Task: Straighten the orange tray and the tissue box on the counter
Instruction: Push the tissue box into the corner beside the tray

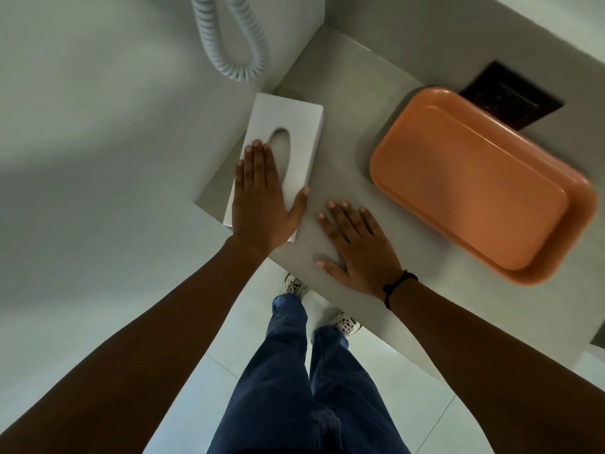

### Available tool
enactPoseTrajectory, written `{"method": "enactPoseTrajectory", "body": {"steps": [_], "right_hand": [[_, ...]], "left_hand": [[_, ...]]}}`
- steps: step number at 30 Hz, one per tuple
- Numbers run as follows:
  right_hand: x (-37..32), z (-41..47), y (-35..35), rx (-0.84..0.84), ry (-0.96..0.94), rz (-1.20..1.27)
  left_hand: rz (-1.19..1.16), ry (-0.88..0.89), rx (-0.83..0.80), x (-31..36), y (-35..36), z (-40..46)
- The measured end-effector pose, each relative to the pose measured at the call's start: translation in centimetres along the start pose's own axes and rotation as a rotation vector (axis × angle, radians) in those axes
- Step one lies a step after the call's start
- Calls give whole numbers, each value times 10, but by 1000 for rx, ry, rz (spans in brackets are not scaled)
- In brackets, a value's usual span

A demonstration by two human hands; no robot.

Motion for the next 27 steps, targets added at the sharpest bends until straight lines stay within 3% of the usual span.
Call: {"method": "enactPoseTrajectory", "body": {"steps": [27], "right_hand": [[-2, -2, 14, 27, 28, 82]], "left_hand": [[32, 361, -157, 19, 7, 156]]}}
Point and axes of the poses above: each hand's wrist, its own z-axis towards the middle knuckle, its own y-axis out of the palm, x = y × z, the point moved 2 cm from there along z, towards the middle knuckle, and after that the axes turned 14 degrees about -z, right-handed, at the moved point
